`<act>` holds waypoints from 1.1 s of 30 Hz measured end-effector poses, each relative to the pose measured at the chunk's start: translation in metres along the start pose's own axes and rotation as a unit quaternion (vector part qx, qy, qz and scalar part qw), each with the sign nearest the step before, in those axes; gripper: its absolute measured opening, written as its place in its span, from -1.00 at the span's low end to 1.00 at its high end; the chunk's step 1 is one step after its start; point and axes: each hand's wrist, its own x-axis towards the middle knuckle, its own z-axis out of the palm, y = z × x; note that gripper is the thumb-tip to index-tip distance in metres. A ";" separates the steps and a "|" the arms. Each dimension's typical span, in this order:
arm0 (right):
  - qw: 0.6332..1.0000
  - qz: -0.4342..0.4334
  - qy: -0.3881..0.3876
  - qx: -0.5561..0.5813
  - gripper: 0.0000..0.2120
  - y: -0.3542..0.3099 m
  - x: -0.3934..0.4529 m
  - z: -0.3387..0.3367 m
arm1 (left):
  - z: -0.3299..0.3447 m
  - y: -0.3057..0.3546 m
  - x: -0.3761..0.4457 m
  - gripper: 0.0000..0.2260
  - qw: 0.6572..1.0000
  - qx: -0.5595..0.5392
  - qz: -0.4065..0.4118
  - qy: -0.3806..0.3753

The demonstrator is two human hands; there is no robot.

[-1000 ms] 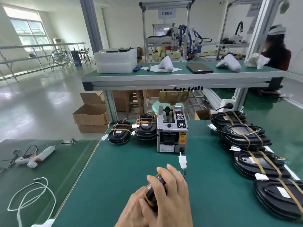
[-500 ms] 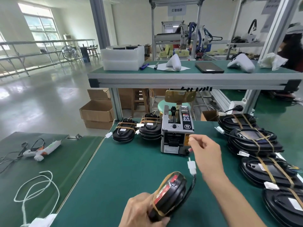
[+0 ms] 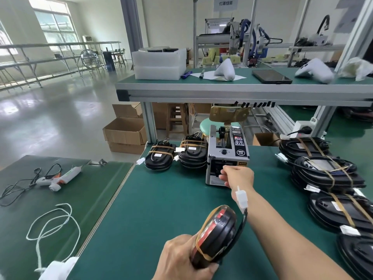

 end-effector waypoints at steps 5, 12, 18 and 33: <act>0.996 0.043 0.051 0.054 -0.86 -0.003 0.001 0.008 | 0.002 -0.008 -0.002 -0.48 1.000 -0.003 0.020 -0.011; 0.987 0.087 0.083 0.105 -0.87 -0.007 0.000 0.016 | 0.009 -0.015 -0.002 -0.56 0.999 -0.005 0.037 0.000; 0.984 0.109 0.078 0.121 -0.87 -0.006 0.002 0.016 | 0.013 -0.020 -0.004 -0.55 0.999 -0.007 0.047 0.006; 0.981 0.110 0.108 0.119 -0.89 -0.005 0.005 0.024 | 0.011 -0.015 -0.001 -0.46 0.999 -0.003 0.042 -0.011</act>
